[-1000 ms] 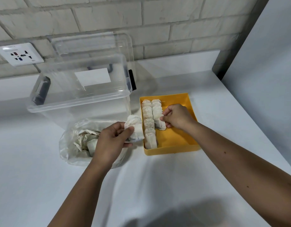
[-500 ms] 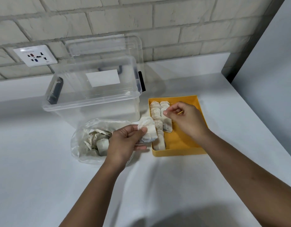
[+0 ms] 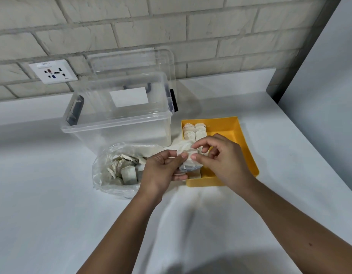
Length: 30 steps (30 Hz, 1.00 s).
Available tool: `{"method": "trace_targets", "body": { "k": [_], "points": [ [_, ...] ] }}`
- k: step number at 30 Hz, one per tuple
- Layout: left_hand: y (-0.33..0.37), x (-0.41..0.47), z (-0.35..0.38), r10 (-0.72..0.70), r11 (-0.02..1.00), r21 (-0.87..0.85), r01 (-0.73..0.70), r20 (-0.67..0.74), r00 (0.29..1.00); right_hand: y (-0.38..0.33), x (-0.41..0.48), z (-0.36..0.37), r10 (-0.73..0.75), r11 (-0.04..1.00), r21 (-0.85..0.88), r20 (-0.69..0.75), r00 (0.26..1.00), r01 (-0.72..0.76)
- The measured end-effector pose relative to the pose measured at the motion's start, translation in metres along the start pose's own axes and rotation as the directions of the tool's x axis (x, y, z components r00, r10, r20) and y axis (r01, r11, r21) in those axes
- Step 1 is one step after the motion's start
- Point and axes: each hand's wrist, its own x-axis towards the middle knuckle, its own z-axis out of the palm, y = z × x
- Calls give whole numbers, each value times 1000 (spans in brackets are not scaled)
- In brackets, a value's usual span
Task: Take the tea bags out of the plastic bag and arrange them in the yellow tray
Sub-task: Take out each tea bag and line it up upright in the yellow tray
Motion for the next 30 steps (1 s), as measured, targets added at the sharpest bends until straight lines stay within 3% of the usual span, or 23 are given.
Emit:
{"method": "trace_targets", "body": {
  "k": [5,11,19,30],
  "points": [
    [0,1,0,-31,999,-28,31,13,999,3,0,3,30,998,58,-30,999,-28],
    [-2,4,-9,-37,998,-44,35,-36,999,24,7,-19,257,913,293,125,958,-284],
    [-2,11,-18,9,1000,21,-7,-102,995,59,19,-23,407,913,-128,365,838,-388],
    [-2,13,-18,9,1000,25,-7,-91,996,69,49,2,460,887,-70,243,854,-457]
  ]
}}
